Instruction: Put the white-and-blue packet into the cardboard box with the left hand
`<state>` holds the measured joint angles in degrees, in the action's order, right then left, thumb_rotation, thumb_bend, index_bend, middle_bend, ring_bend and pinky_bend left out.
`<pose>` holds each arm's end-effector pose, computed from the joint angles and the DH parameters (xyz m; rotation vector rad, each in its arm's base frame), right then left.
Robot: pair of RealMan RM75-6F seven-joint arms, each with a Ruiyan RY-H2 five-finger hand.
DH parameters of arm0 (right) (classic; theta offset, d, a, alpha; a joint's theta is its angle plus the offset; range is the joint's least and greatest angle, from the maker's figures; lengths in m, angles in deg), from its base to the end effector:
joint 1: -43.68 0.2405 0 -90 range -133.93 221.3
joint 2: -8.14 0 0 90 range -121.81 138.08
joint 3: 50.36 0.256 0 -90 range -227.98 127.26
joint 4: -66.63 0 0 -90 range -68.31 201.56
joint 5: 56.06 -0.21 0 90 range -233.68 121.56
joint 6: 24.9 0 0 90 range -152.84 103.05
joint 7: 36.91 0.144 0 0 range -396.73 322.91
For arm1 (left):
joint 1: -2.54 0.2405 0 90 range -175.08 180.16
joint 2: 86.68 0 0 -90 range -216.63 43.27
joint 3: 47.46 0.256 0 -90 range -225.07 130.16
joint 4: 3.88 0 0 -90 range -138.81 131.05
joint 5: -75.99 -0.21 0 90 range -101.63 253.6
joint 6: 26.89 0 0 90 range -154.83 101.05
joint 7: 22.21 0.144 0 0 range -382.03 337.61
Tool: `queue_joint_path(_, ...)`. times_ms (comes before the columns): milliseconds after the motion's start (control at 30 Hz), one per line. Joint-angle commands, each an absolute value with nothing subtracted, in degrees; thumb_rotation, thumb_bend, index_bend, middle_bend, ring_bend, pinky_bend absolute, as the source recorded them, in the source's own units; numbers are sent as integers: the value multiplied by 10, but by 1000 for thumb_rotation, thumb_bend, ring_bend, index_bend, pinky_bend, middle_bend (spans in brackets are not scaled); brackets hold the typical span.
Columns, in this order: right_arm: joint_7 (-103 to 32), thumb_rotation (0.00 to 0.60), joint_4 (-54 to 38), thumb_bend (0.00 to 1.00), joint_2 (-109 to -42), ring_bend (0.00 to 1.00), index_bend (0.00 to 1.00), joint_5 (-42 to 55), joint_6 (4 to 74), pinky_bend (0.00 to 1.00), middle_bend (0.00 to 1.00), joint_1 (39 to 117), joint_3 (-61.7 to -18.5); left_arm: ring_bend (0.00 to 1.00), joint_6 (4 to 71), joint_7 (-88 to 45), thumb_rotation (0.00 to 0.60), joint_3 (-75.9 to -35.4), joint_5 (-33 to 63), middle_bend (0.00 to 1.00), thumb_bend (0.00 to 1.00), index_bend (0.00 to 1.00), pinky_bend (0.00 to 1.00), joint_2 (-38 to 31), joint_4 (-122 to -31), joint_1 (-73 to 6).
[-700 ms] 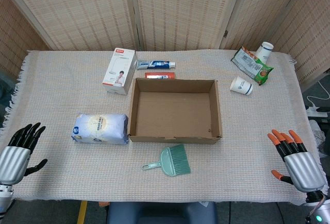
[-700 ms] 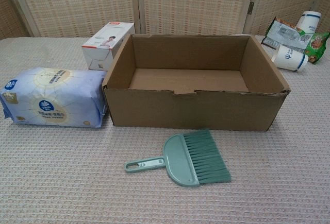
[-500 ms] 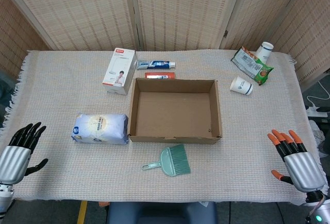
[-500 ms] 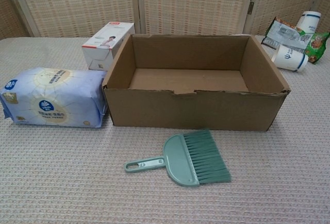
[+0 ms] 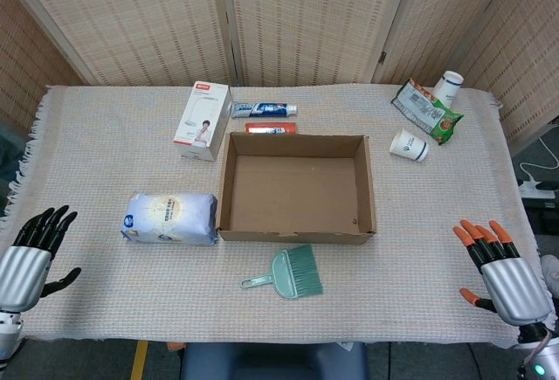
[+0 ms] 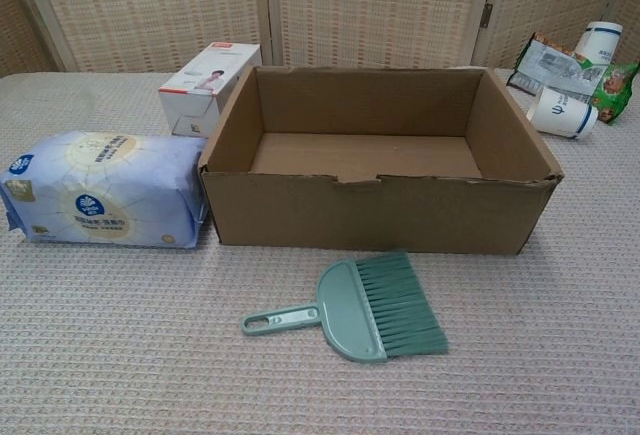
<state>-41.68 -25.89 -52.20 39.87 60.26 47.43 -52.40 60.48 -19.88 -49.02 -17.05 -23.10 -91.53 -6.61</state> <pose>-0.3036 -0.1549 0.1584 1.6116 -0.7911 0.8149 -0.2971 0.1993 0.1644 -1.5518 -0.6843 -0.9342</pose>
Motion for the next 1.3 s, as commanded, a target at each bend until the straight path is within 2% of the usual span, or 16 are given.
queue_joint_path(33, -417, 600, -258, 0, -523, 0, 57, 400, 603, 0, 30, 475, -524, 0, 598, -194, 600, -490, -172, 0, 179, 0, 118, -230, -924, -70)
queue_joint_path(400, -415, 600, -257, 0, -523, 0, 57, 398, 602, 0, 30, 476, -523, 0, 549, -123, 600, -504, -156, 0, 180, 0, 111, -241, -1009, -102)
queue_joint_path(733, -413, 600, -258, 0, -521, 0, 57, 398, 603, 0, 30, 476, -523, 0, 455, -31, 600, -537, -88, 0, 181, 0, 108, -234, -1105, -163)
queue_joint_path(933, -408, 600, -259, 0, -518, 0, 57, 397, 603, 0, 30, 476, -522, 0, 409, 32, 600, -557, -22, 0, 181, 0, 108, -208, -1122, -202)
queue_joint_path(1300, -401, 600, -259, 0, -514, 0, 58, 394, 603, 0, 30, 477, -520, 0, 368, 121, 600, -579, 88, 0, 181, 0, 105, -163, -1112, -260)
